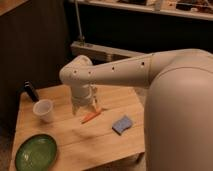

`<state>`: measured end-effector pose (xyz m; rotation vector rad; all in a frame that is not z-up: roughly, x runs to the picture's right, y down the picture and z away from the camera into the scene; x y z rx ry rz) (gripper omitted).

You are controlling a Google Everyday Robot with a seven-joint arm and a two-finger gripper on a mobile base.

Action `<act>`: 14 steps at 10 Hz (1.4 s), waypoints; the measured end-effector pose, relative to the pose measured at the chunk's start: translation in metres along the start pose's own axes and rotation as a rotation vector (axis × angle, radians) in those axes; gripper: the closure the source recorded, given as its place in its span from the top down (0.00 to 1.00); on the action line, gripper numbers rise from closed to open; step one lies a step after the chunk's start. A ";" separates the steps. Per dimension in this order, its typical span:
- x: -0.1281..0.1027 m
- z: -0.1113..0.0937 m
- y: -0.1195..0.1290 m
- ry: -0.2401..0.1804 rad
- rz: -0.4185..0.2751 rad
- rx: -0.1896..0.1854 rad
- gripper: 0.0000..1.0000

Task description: Place the ceramic cup in the ceramic bowl

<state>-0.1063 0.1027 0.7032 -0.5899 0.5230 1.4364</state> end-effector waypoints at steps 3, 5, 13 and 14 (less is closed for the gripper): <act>0.000 0.000 0.000 0.000 0.000 0.000 0.65; 0.000 0.000 0.000 0.000 0.000 0.000 0.65; -0.002 -0.004 0.001 -0.008 -0.005 -0.003 0.65; -0.014 -0.012 0.003 -0.035 -0.026 -0.007 0.65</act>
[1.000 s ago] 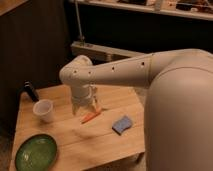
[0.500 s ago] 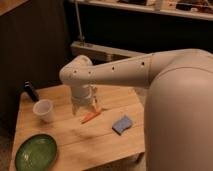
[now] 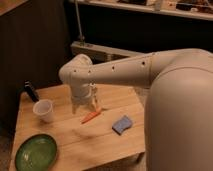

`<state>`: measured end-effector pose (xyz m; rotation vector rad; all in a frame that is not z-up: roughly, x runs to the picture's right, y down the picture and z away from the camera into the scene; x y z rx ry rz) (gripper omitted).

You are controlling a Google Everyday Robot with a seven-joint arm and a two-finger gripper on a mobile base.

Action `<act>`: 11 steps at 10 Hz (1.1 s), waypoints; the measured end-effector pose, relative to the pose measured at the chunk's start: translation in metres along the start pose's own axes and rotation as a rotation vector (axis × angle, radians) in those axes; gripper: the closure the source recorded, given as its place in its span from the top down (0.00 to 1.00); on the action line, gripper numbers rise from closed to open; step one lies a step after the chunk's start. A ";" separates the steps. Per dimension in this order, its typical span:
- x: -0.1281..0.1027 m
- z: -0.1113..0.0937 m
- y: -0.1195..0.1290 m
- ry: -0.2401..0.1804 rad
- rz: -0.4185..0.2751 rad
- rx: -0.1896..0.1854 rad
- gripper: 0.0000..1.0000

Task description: Place the ceramic cup in the ceramic bowl

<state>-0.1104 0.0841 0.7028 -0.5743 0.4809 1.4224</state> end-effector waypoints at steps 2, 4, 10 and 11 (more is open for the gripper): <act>-0.034 -0.018 0.014 -0.041 -0.049 -0.021 0.65; -0.066 -0.034 0.045 -0.074 -0.116 -0.069 0.65; -0.090 -0.047 0.109 -0.083 -0.294 -0.323 0.65; -0.087 -0.038 0.118 -0.077 -0.309 -0.330 0.65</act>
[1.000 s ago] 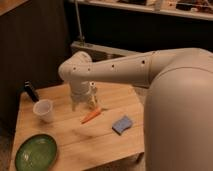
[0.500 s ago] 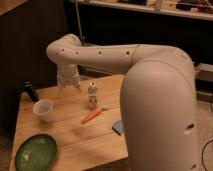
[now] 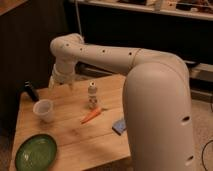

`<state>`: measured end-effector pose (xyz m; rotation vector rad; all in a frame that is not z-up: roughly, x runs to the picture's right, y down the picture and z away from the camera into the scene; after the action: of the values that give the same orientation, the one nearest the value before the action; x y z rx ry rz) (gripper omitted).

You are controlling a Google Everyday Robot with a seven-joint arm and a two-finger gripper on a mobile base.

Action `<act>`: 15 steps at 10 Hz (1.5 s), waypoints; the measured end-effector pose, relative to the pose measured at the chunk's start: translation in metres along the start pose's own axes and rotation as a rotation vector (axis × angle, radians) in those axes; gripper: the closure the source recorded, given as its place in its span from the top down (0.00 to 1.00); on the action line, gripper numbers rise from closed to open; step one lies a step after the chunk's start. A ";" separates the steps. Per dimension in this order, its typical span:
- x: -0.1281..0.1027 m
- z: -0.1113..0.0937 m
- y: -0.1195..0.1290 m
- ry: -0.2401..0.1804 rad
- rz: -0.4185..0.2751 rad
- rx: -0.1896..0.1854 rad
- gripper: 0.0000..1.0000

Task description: Place the ceramic cup in the ceramic bowl

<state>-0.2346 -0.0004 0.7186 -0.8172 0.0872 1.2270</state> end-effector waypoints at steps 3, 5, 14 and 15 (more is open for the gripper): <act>0.003 0.034 0.015 0.010 -0.036 0.001 0.65; 0.008 0.059 0.029 0.013 -0.068 0.003 0.65; -0.010 0.119 0.032 0.062 -0.081 0.084 0.65; -0.013 0.123 0.026 0.071 -0.076 0.089 0.65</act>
<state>-0.3060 0.0652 0.7997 -0.7802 0.1658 1.1152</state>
